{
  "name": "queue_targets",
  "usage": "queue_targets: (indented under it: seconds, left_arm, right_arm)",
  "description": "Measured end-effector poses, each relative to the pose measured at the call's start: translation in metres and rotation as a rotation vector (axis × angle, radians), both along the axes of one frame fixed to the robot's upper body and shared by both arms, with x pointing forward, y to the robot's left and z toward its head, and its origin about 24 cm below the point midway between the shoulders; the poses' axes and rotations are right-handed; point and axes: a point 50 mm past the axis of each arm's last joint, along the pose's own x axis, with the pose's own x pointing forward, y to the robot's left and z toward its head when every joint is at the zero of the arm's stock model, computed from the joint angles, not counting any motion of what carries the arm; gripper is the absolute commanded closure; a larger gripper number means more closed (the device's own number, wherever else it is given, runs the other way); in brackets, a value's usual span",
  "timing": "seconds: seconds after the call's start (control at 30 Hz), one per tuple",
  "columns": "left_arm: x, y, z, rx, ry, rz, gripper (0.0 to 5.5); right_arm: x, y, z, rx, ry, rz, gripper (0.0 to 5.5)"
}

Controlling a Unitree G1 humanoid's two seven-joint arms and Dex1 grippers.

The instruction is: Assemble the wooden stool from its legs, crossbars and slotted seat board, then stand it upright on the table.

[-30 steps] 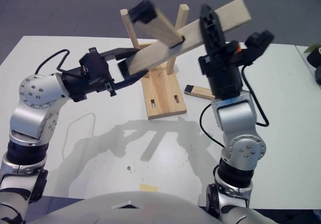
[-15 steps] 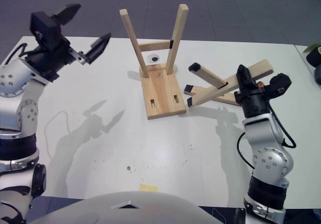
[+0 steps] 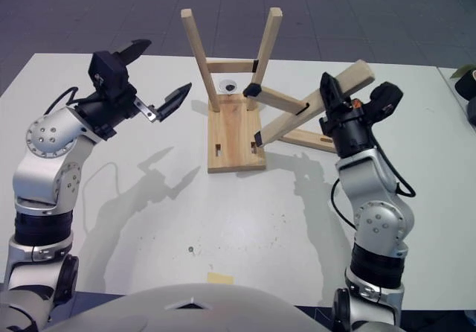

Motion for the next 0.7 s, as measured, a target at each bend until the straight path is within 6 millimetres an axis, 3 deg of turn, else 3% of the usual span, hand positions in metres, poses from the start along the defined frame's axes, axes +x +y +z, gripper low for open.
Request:
queue_targets:
  seconds: [0.17,0.37,0.7]
  left_arm:
    - [-0.001,-0.002,-0.006,0.019,0.009,0.003,0.10]
    - [-0.001,-0.004,-0.007,0.030,0.001,0.000,0.10]
    - [-0.002,-0.008,-0.009,0.068,-0.010,-0.012,0.10]
  right_arm:
    - [0.004,0.008,-0.013,-0.024,0.035,-0.053,4.48]
    - [0.003,0.014,-0.009,-0.145,0.007,-0.055,4.48]
    - [-0.001,0.044,-0.001,-0.463,-0.012,0.011,4.48]
